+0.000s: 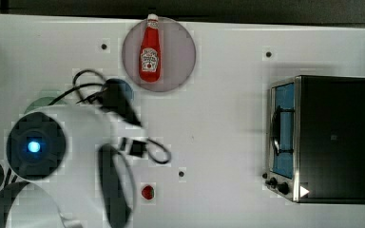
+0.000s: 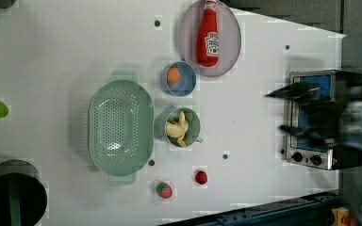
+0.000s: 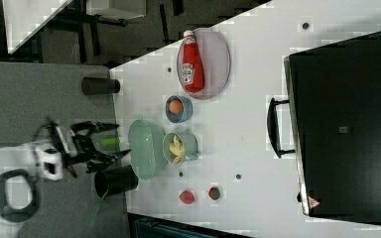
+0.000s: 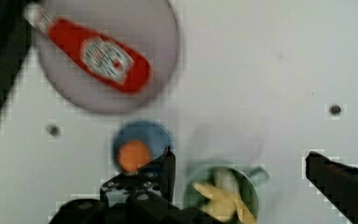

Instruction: Pick Banana and place it in mug.

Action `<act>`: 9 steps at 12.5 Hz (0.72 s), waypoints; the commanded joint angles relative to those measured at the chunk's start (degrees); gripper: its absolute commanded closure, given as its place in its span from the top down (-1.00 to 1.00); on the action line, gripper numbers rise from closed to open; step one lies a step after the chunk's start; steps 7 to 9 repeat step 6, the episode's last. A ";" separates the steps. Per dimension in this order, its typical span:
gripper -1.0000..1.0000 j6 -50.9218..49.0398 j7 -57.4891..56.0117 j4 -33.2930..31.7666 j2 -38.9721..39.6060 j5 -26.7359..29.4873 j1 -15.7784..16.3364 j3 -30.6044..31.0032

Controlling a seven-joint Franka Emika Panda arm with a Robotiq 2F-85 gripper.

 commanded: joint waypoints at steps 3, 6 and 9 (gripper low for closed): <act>1.00 -8.58 -23.55 7.30 -1.05 -0.14 -2.68 -12.66; 1.00 -16.46 -30.63 11.39 -1.07 -0.13 -2.68 -16.28; 1.00 -16.46 -30.63 11.39 -1.07 -0.13 -2.68 -16.28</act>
